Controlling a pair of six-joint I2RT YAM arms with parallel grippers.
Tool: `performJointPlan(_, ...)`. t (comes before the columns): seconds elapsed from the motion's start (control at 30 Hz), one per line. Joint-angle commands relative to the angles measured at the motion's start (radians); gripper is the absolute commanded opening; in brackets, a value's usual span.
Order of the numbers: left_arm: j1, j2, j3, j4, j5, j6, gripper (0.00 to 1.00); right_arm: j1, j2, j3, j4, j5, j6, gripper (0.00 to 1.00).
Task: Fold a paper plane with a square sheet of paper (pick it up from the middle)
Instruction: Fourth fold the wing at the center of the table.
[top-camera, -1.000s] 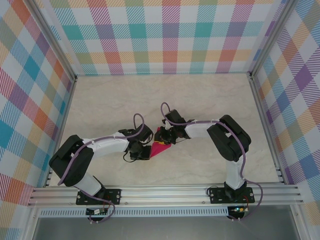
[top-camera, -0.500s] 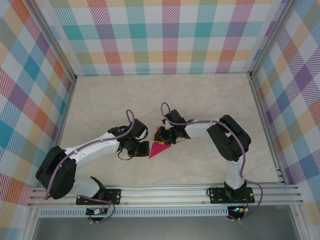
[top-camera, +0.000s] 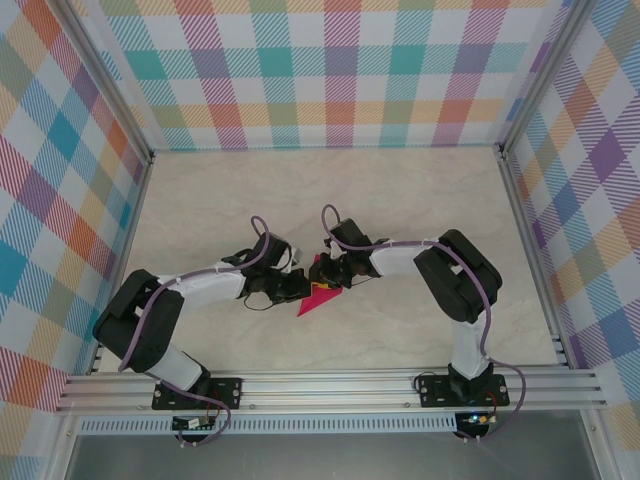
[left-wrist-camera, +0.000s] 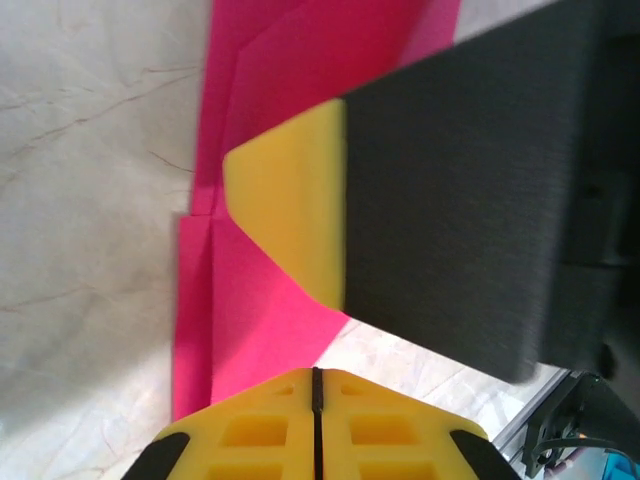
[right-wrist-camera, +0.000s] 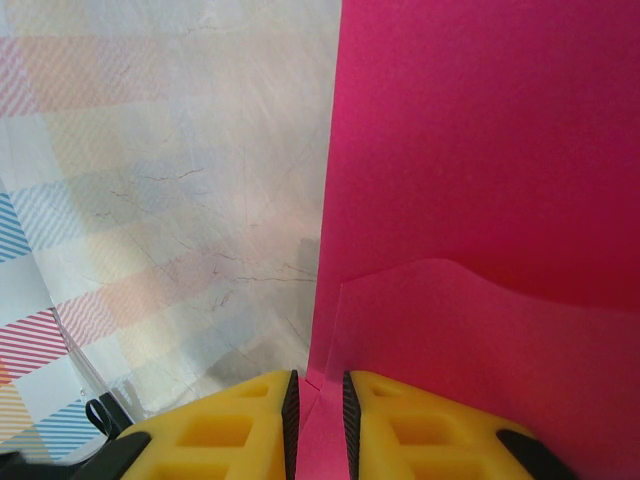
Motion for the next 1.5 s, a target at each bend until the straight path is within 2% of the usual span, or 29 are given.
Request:
performJointPlan(0.0,0.034,0.041,-0.039,0.099,0.067,-0.027,0.08,0.003,0.080,-0.030,-0.080,0.055,-0.003,0.22)
performJointPlan(0.23,0.042,0.073,-0.098,0.224,0.163,-0.080,0.09,0.003,0.077,-0.033,-0.078,0.054,0.000,0.22)
performJointPlan(0.57,0.042,-0.054,-0.051,0.070,0.106,-0.027,0.13,0.003,0.080,-0.035,-0.077,0.056,0.003,0.23)
performJointPlan(0.8,0.042,0.052,-0.060,0.142,0.174,-0.034,0.12,0.003,0.085,-0.035,-0.069,0.054,0.007,0.23)
performJointPlan(0.93,0.042,0.127,-0.049,0.042,0.088,0.003,0.09,0.003,0.085,-0.035,-0.063,0.051,0.016,0.23)
performJointPlan(1.07,0.044,0.180,-0.088,0.045,0.050,-0.004,0.06,0.003,0.068,-0.032,-0.059,0.049,0.018,0.24)
performJointPlan(1.3,0.044,0.160,-0.132,-0.002,-0.045,0.011,0.03,-0.014,-0.030,0.012,-0.109,0.057,-0.013,0.26)
performJointPlan(1.47,0.044,0.169,-0.132,0.014,-0.045,0.010,0.01,-0.039,-0.134,0.005,-0.085,0.042,-0.036,0.28)
